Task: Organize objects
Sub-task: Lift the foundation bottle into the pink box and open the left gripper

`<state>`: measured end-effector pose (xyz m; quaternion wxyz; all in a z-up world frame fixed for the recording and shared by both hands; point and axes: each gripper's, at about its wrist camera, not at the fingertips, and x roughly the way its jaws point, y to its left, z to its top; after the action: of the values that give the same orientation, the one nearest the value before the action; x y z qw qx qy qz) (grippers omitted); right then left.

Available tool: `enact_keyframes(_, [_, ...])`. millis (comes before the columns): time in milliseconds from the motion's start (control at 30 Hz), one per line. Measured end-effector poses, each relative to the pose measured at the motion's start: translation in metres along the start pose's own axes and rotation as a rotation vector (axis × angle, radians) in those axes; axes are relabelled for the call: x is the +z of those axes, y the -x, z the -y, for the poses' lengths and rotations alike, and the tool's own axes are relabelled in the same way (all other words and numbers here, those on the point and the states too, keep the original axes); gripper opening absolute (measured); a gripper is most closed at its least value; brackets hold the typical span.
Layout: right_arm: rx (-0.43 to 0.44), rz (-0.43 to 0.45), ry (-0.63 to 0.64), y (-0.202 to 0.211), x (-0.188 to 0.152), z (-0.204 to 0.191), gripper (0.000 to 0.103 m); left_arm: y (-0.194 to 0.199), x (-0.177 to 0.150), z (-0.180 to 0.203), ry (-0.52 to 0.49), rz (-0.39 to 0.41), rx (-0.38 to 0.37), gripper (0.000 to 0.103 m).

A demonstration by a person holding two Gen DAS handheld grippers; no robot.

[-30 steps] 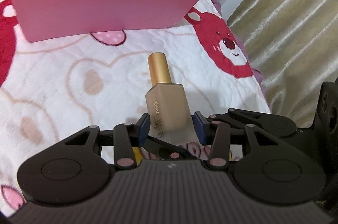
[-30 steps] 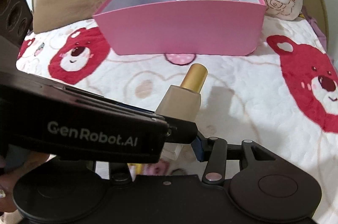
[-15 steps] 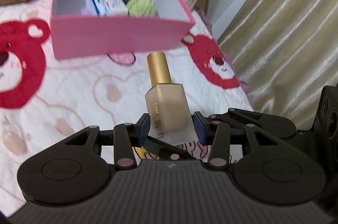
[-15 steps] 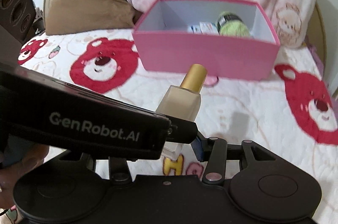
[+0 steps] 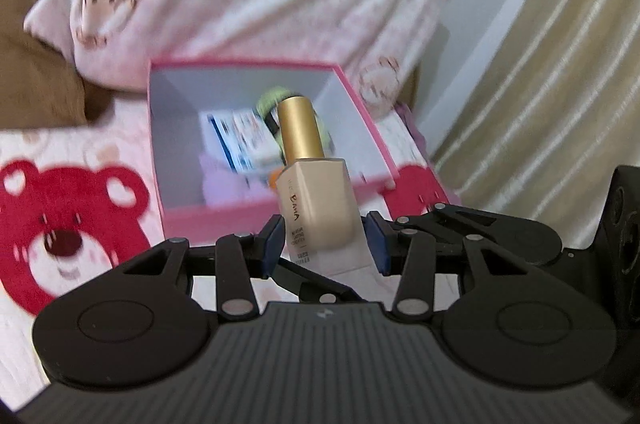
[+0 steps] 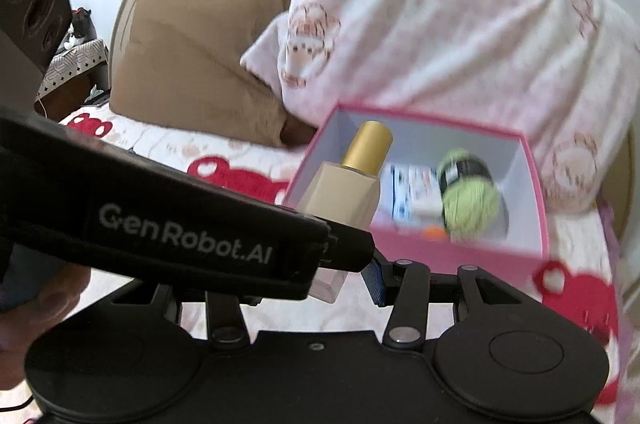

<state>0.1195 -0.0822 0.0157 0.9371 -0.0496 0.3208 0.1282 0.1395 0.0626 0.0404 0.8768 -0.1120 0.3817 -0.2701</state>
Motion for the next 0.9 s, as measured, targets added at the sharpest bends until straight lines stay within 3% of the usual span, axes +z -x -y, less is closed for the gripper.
enact_keyframes(233, [0.035,-0.023,0.004,-0.054,0.053,0.042,0.051,-0.047,0.063,-0.028,0.068,-0.01,0.043,0.042])
enact_keyframes(400, [0.065,-0.08,-0.013,-0.104,0.069,0.07,0.051,-0.095,0.089,-0.058,0.156,-0.078,0.055,0.042])
enact_keyframes(633, [0.118,-0.178,-0.026,-0.167,0.06,0.089,0.051,-0.148,0.089,-0.084,0.206,-0.186,0.099,0.041])
enact_keyframes(900, [0.148,-0.257,-0.035,-0.203,0.04,0.1,0.051,-0.187,0.08,-0.093,0.216,-0.263,0.131,0.04])
